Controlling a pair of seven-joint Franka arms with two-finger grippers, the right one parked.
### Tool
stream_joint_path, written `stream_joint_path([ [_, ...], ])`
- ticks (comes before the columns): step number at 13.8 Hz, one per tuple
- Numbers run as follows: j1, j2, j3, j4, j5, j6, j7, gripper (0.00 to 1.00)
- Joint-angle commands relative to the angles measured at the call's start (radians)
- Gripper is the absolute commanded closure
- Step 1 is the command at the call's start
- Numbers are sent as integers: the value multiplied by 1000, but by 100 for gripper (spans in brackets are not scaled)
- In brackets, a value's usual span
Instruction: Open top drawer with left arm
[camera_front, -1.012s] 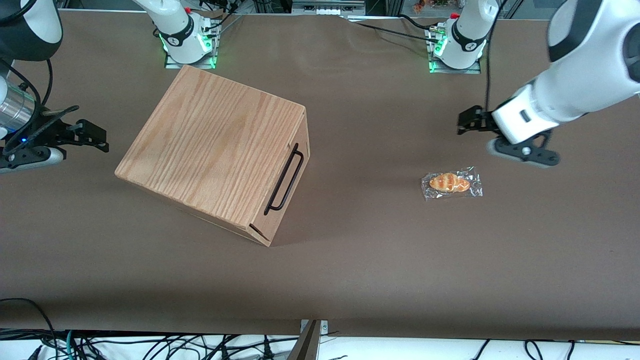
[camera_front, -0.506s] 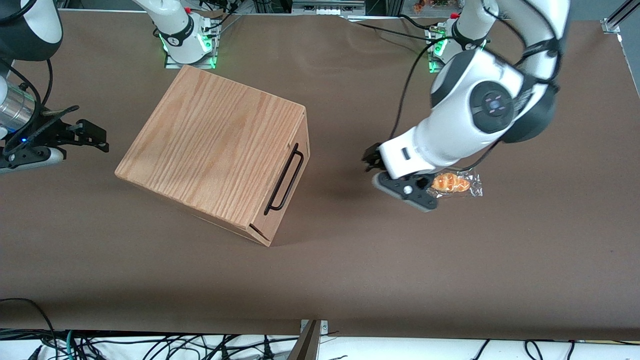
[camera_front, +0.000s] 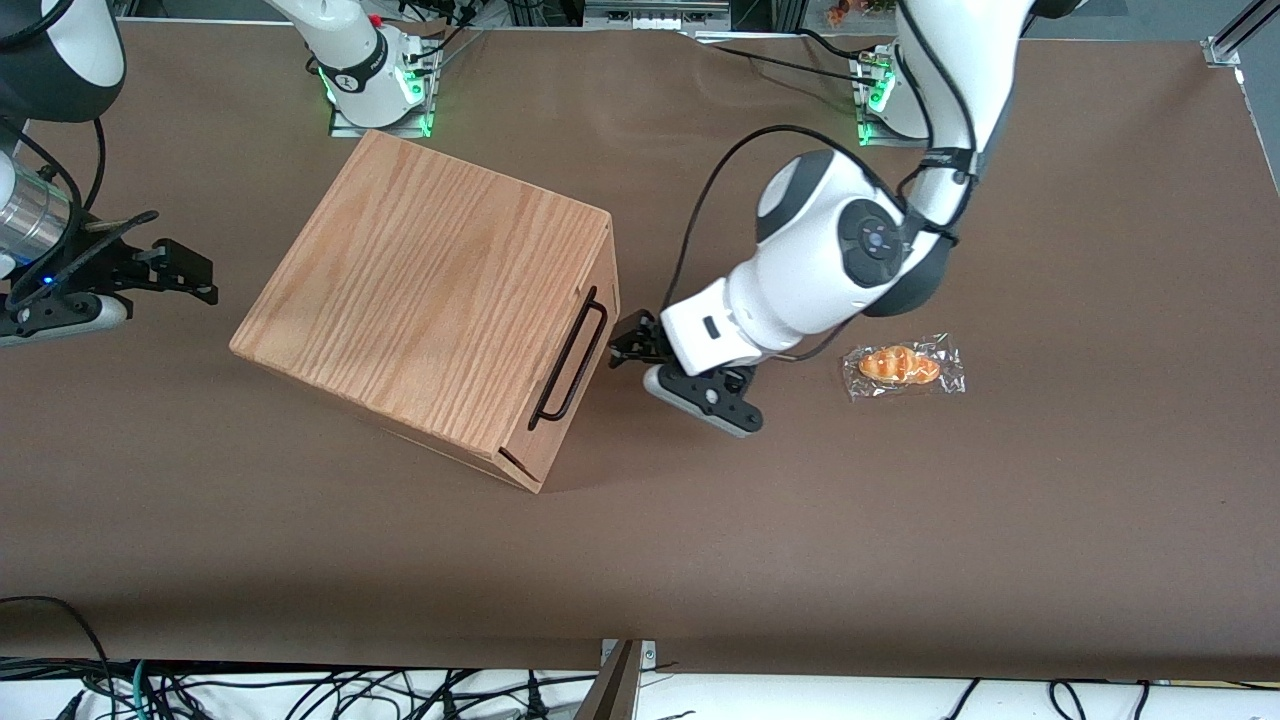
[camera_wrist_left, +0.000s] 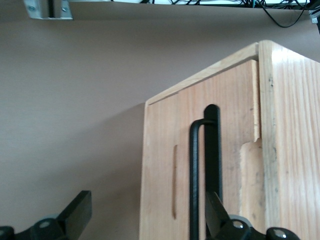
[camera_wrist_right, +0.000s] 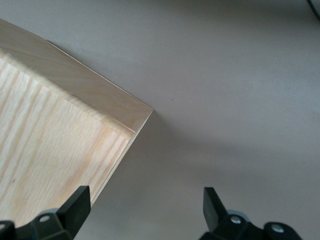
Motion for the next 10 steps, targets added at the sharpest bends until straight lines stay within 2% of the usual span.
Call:
stream_joint_path([
  [1,-36,29,17,32,3,16,-26,0],
  [4,-67,47,17,31,82,24,-73,0],
  [10,-96,83,17,29,115,76,-107,0],
])
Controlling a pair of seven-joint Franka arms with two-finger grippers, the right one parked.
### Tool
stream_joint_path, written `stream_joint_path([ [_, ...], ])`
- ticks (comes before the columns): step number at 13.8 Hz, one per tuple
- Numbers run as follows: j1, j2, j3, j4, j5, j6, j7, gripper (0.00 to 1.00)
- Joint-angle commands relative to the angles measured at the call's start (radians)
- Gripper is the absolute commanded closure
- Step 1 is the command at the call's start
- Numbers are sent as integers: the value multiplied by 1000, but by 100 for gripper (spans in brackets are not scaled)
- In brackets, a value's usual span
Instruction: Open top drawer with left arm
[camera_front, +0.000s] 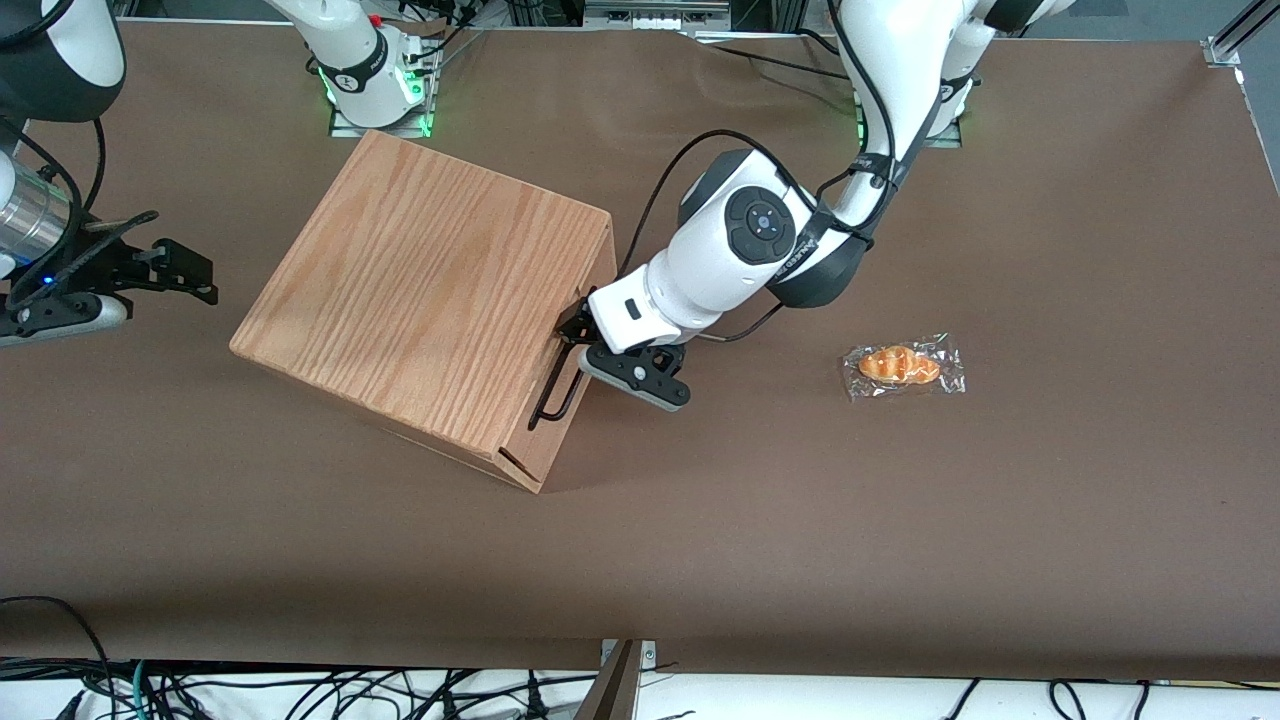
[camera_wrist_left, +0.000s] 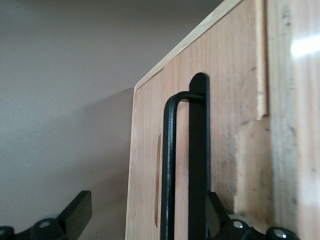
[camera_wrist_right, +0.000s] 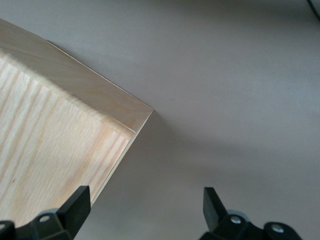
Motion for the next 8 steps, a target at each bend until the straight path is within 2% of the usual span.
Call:
stream_joint_path([
  [1,-9,24,8,29,51,17,-21,0],
  [6,-17,47,10,29,55,20,-21,0],
  [8,-15,45,10,29,90,18,-19,0],
])
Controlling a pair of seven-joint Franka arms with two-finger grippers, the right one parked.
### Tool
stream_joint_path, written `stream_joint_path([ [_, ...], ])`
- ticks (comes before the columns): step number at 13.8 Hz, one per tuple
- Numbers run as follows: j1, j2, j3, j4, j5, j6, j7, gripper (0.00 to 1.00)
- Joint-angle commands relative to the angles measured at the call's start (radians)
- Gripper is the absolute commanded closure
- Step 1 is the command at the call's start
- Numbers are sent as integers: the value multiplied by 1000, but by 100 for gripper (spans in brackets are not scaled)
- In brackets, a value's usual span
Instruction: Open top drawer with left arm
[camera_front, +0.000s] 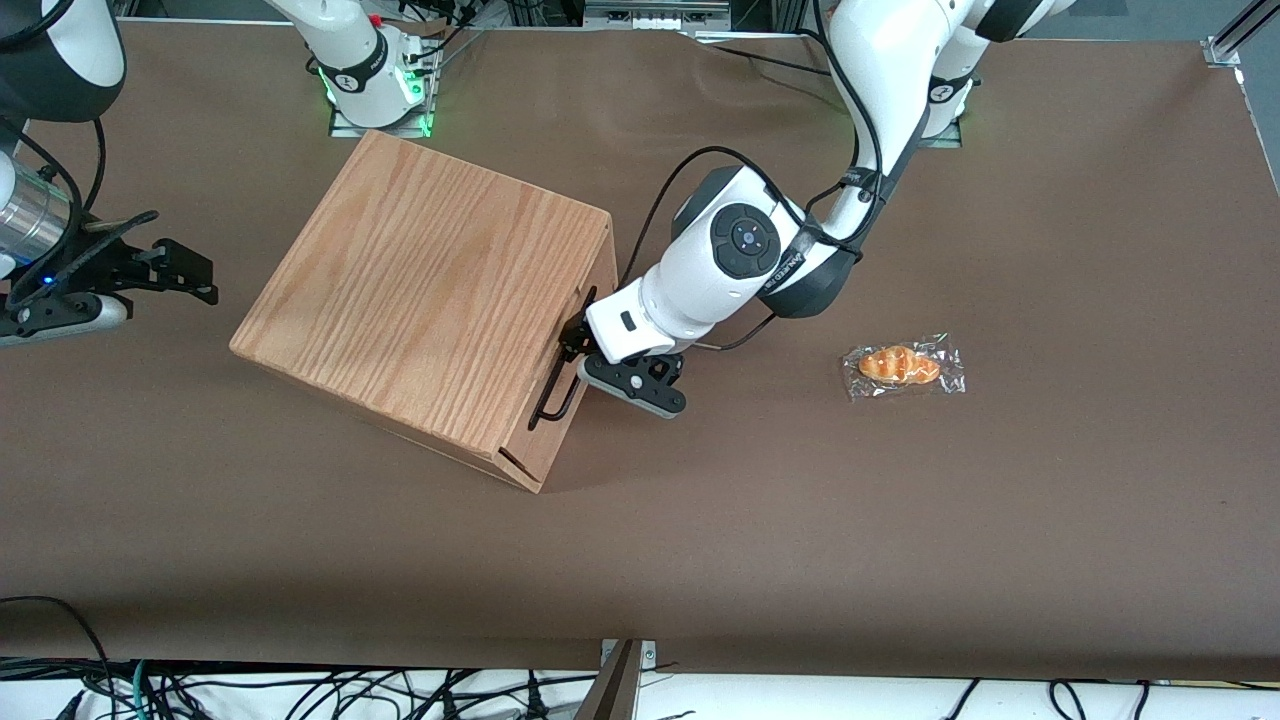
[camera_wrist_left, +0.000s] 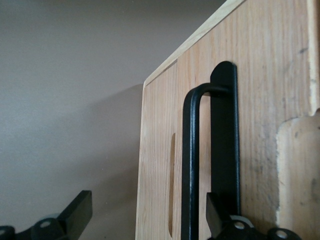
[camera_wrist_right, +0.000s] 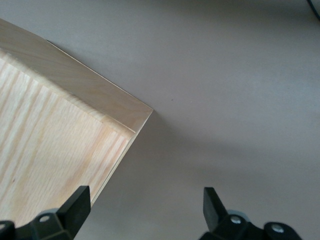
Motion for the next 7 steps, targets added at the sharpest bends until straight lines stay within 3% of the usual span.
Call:
stream_joint_path([
  [1,-8,16,7,29,75,2,-18,0],
  [4,-8,16,6,4,155,0,-19,0],
  [7,1,13,11,3,163,-9,-15,0],
])
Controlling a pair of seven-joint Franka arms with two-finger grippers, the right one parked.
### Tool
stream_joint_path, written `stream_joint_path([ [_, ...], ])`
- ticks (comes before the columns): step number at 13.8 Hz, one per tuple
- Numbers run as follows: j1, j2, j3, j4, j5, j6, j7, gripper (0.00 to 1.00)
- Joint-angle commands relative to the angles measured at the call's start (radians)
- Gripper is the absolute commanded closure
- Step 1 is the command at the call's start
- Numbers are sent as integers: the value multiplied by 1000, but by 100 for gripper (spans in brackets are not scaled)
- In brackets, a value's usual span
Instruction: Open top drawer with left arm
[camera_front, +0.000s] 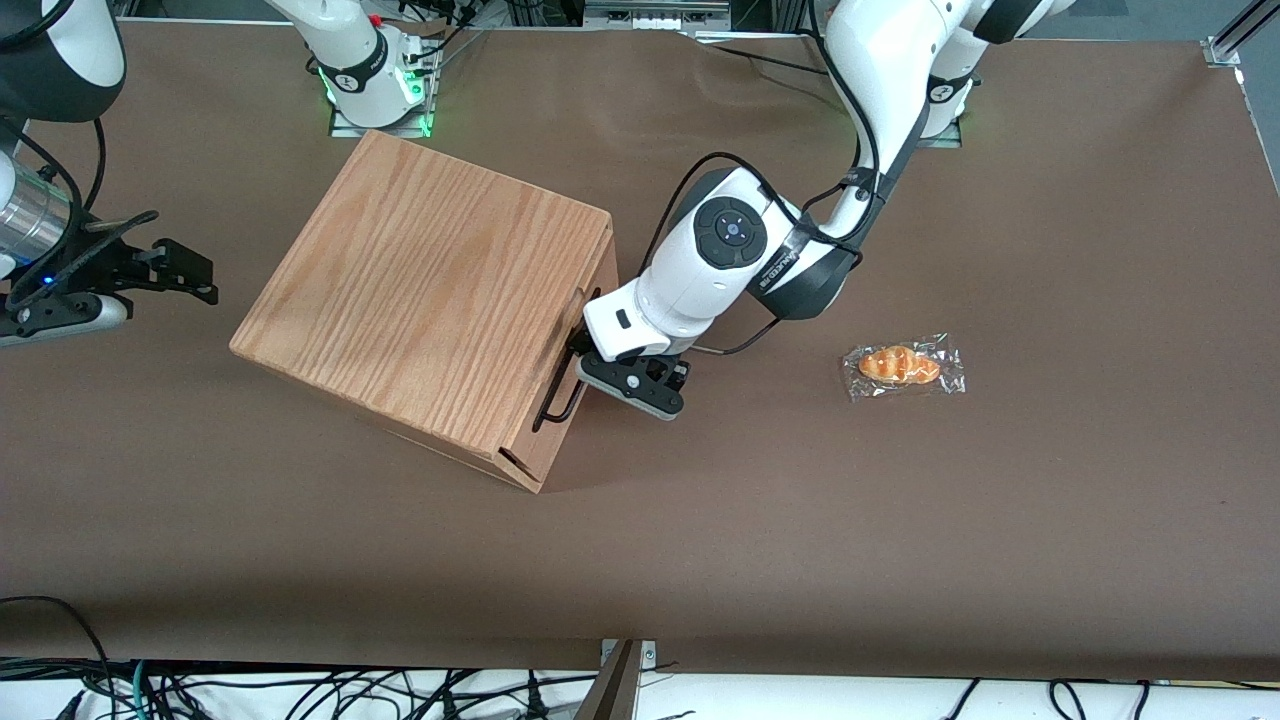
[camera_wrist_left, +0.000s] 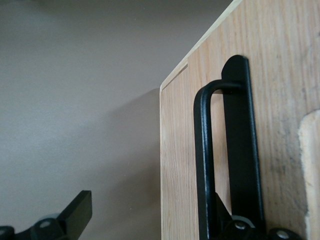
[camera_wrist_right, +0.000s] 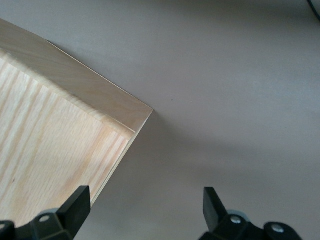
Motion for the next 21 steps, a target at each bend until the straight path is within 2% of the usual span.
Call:
stream_joint_path([
  [1,12,5,12,2,71,-14,-11,0],
  [2,29,3,12,2,95,-14,-11,0],
  [5,41,5,12,1,105,-16,-11,0],
  [14,165,3,11,-14,105,-16,40,0],
  [21,236,-2,9,-22,100,-33,144,0],
])
